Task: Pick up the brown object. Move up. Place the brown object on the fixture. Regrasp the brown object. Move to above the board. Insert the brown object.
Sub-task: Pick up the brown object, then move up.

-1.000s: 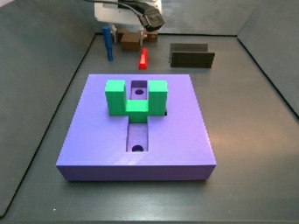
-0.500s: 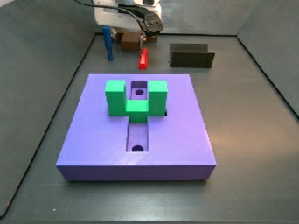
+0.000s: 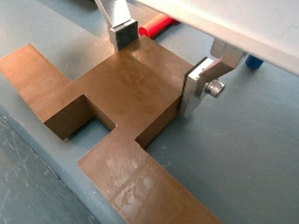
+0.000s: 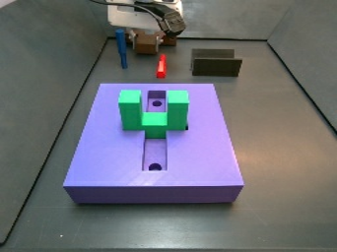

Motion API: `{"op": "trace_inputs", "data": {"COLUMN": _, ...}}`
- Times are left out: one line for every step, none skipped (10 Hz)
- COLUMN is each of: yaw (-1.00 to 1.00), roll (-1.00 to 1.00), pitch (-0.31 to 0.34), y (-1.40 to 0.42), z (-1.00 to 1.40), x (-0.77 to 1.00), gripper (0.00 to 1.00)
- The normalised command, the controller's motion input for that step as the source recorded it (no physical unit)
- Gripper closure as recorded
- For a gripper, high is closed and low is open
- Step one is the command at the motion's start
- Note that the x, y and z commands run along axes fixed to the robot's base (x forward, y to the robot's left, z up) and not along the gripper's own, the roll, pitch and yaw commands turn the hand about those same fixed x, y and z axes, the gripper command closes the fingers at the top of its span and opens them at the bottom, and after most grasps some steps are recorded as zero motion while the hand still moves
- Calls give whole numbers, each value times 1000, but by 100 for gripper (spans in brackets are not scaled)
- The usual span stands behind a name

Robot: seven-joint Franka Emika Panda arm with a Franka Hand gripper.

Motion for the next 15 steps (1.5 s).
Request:
{"op": "trace_inputs", "data": {"yaw": 0, "roll": 0, "pitch": 0, "y": 0, "z": 0, "x": 0, "gripper": 100}}
{"op": "trace_inputs", "data": {"yaw": 0, "roll": 0, "pitch": 0, "y": 0, "z": 0, "x": 0, "gripper": 100}}
{"op": "trace_inputs", "data": {"yaw": 0, "roll": 0, "pitch": 0, "y": 0, "z": 0, "x": 0, "gripper": 100}}
{"op": "trace_inputs", "data": {"yaw": 0, "roll": 0, "pitch": 0, "y": 0, "z": 0, "x": 0, "gripper": 100}}
{"op": "trace_inputs", "data": {"yaw": 0, "roll": 0, "pitch": 0, "y": 0, "z": 0, "x": 0, "gripper": 100}}
{"op": "trace_inputs", "data": {"yaw": 0, "roll": 0, "pitch": 0, "y": 0, "z": 0, "x": 0, "gripper": 100}}
{"op": "trace_inputs", "data": {"yaw": 0, "roll": 0, "pitch": 0, "y": 0, "z": 0, "x": 0, "gripper": 100}}
{"op": "trace_inputs", "data": {"yaw": 0, "roll": 0, "pitch": 0, "y": 0, "z": 0, "x": 0, "gripper": 100}}
{"op": "trace_inputs", "data": {"yaw": 0, "roll": 0, "pitch": 0, "y": 0, "z": 0, "x": 0, "gripper": 100}}
{"op": "trace_inputs", "data": {"yaw": 0, "roll": 0, "pitch": 0, "y": 0, "z": 0, "x": 0, "gripper": 100}}
{"op": "trace_inputs", "data": {"yaw": 0, "roll": 0, "pitch": 0, "y": 0, "z": 0, "x": 0, "gripper": 100}}
{"op": "trace_inputs", "data": {"yaw": 0, "roll": 0, "pitch": 0, "y": 0, "z": 833, "x": 0, "gripper": 100}}
{"op": "trace_inputs", "data": {"yaw": 39, "roll": 6, "pitch": 11, "y": 21, "z": 793, "x": 13, "gripper": 100}}
{"op": "trace_inputs", "data": {"yaw": 30, "roll": 52, "pitch": 54, "y": 20, "z": 409, "x": 2, "gripper": 100}}
{"op": "trace_inputs", "data": {"yaw": 22, "roll": 78, "pitch": 49, "y": 8, "z": 222, "x": 15, "gripper": 100}}
